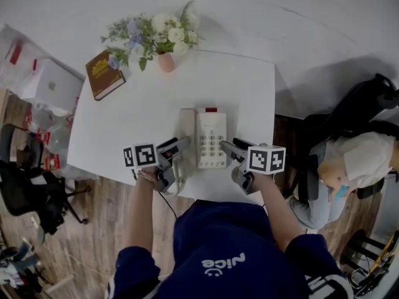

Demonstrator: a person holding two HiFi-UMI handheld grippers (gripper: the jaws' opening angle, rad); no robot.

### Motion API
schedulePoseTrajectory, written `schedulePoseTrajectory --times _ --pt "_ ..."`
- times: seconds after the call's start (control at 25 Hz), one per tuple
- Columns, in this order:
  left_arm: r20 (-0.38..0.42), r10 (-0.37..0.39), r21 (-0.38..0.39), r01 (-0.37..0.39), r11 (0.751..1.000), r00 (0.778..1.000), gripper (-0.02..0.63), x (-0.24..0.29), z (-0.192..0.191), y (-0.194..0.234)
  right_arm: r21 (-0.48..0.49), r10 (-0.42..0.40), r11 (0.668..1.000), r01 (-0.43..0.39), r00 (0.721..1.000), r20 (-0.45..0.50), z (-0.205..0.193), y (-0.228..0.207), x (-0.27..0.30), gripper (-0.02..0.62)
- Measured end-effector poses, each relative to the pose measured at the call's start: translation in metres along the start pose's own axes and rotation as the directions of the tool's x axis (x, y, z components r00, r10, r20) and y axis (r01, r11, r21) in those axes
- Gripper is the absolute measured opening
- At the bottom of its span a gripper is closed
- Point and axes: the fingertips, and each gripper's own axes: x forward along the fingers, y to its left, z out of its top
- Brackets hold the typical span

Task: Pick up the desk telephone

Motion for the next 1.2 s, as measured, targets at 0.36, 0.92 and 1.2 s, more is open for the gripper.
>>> schedulePoseTrajectory --times 0.36,0.92,1.2 --pt "-0.100 -0.086 -0.056 0.081 0.995 0.991 0.364 0.017 0.000 0.015 0.073 0.026 0.997 -0.023 0.999 -0.046 0.007 -0.008 0.024 0.255" --pt "-0.140 -0.183 -0.122 0.167 0.978 0.973 0.374 0.026 -0.002 0.014 0.267 0.126 0.958 -0.107 0.990 -0.056 -0.006 -0.013 0.036 0.235" --pt "-0.131 -0.198 -0.096 0.187 0.978 0.971 0.376 0.027 0.000 0.014 0.236 0.115 0.967 -0.101 0.992 -0.047 -0.005 -0.013 0.037 0.229"
